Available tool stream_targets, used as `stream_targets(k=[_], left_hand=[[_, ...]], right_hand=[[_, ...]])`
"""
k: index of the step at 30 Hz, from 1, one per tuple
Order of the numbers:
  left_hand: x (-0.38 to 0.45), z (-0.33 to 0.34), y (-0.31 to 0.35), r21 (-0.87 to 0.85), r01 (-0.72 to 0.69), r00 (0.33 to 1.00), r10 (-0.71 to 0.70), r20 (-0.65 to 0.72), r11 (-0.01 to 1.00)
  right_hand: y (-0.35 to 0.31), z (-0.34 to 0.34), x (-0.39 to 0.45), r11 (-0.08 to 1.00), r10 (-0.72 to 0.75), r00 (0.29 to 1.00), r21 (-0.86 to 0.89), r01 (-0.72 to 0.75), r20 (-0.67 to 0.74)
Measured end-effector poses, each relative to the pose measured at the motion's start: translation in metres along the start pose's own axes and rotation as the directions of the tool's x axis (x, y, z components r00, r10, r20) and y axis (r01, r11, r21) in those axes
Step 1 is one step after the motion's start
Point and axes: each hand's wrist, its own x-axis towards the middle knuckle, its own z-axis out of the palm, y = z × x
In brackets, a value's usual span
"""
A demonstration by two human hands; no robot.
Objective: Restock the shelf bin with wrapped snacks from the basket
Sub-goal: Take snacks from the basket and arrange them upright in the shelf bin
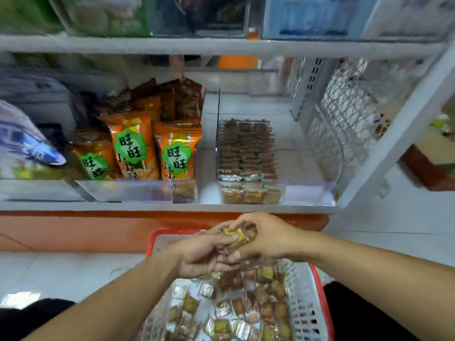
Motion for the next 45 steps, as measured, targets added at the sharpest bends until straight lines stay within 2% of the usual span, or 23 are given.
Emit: stream_targets(k=[4, 6, 8, 11, 14, 16, 20, 24, 27, 29, 31, 33, 35, 41, 45], left_hand=[[-0.038, 0.036, 0.046, 0.256, -0.177, 0.982, 0.188, -0.018, 0.95], [-0.055, 0.049, 0.064, 0.303, -0.26, 0.965, 0.255, 0.057, 0.917], [-0.067, 0.056, 0.075, 0.23, -0.335, 0.94, 0.305, 0.155, 0.914], [-0.073, 0.063, 0.079, -0.022, -0.414, 0.896, 0.411, 0.169, 0.91], [-0.064, 0.069, 0.077, -0.231, -0.471, 0.866, 0.496, 0.061, 0.851], [-0.06, 0.074, 0.08, -0.246, -0.49, 0.861, 0.509, 0.016, 0.836], [-0.062, 0.073, 0.09, -0.351, -0.456, 0.867, 0.498, 0.034, 0.818], [-0.06, 0.07, 0.087, -0.316, -0.476, 0.858, 0.512, 0.037, 0.82], [-0.059, 0.071, 0.087, -0.261, -0.524, 0.844, 0.535, -0.032, 0.811], [-0.06, 0.071, 0.088, -0.245, -0.549, 0.831, 0.554, -0.054, 0.799], [-0.06, 0.069, 0.089, -0.208, -0.568, 0.819, 0.571, -0.056, 0.796], [-0.061, 0.069, 0.089, -0.164, -0.589, 0.806, 0.589, -0.055, 0.791], [-0.061, 0.069, 0.087, -0.135, -0.608, 0.793, 0.606, -0.064, 0.782], [-0.062, 0.07, 0.086, -0.077, -0.628, 0.777, 0.617, -0.127, 0.775], [-0.064, 0.069, 0.09, -0.052, -0.608, 0.79, 0.597, -0.139, 0.793]], right_hand=[[-0.036, -0.034, -0.032, 0.933, -0.112, 0.98, 0.323, 0.161, -0.164], [-0.051, -0.044, -0.038, 0.905, -0.184, 0.947, 0.331, 0.268, -0.262], [-0.062, -0.047, -0.039, 0.871, -0.303, 0.881, 0.271, 0.411, -0.363], [-0.068, -0.041, -0.036, 0.83, -0.395, 0.814, 0.214, 0.515, -0.426], [-0.062, -0.04, -0.03, 0.798, -0.417, 0.785, 0.229, 0.557, -0.457], [-0.06, -0.042, -0.027, 0.769, -0.414, 0.792, 0.293, 0.568, -0.449], [-0.063, -0.044, -0.024, 0.659, -0.339, 0.823, 0.509, 0.554, -0.456], [-0.066, -0.047, -0.024, 0.495, -0.242, 0.866, 0.711, 0.499, -0.438], [-0.066, -0.057, -0.024, 0.422, -0.195, 0.89, 0.784, 0.456, -0.412], [-0.066, -0.066, -0.025, 0.462, -0.183, 0.901, 0.774, 0.433, -0.394], [-0.065, -0.078, -0.027, 0.548, -0.183, 0.91, 0.73, 0.408, -0.372], [-0.064, -0.087, -0.03, 0.654, -0.213, 0.933, 0.667, 0.358, -0.291], [-0.06, -0.091, -0.033, 0.712, -0.214, 0.954, 0.636, 0.298, -0.208], [-0.057, -0.077, -0.033, 0.692, -0.188, 0.977, 0.693, 0.203, -0.098], [-0.057, -0.072, -0.033, 0.722, -0.245, 0.94, 0.602, 0.341, -0.239]])
